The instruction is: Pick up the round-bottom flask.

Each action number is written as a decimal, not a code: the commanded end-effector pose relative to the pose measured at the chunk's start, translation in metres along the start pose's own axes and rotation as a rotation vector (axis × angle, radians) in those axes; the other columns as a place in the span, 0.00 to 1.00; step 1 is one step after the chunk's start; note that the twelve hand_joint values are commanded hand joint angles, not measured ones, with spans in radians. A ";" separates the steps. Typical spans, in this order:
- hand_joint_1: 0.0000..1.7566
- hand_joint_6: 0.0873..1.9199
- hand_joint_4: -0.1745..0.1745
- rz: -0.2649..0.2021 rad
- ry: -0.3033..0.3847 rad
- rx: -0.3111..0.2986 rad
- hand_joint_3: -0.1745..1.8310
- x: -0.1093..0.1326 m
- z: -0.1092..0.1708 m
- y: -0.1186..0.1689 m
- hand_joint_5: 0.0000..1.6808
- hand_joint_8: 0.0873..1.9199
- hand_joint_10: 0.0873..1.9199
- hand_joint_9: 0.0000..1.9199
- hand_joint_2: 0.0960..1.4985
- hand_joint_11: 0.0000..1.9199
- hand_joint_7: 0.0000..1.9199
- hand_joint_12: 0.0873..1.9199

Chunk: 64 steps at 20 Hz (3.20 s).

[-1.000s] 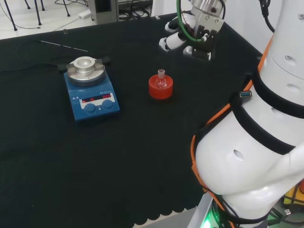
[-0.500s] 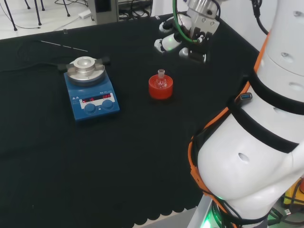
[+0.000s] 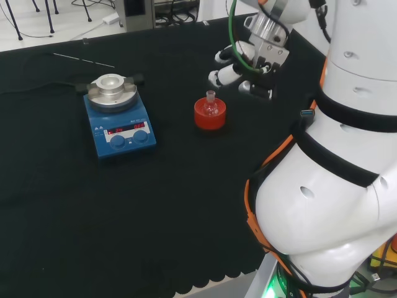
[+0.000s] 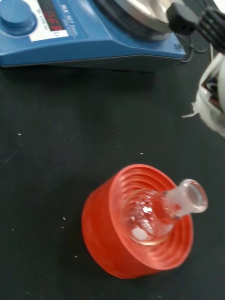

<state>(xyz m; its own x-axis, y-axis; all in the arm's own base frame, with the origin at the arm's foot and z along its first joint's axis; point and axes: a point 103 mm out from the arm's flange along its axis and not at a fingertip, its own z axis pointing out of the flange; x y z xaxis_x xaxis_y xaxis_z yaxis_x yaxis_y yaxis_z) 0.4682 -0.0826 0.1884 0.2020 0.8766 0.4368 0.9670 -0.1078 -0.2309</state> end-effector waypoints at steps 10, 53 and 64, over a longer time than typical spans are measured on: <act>0.51 0.00 0.42 -0.013 0.082 -0.046 0.52 -0.015 0.033 0.021 0.30 0.24 0.29 0.12 0.34 0.00 0.07 0.55; 0.53 0.00 0.47 -0.026 0.221 -0.115 0.50 -0.040 0.092 0.058 0.39 0.24 0.28 0.14 0.34 0.00 0.09 0.55; 0.53 0.07 0.48 -0.025 0.240 -0.121 0.49 -0.047 0.090 0.061 0.42 0.22 0.26 0.16 0.35 0.00 0.10 0.56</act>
<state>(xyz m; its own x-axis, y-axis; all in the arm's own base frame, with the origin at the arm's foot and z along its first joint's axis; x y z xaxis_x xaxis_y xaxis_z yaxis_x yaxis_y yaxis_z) 0.5040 -0.0891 0.0758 0.1978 0.7450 0.6371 0.9801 -0.1600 -0.1172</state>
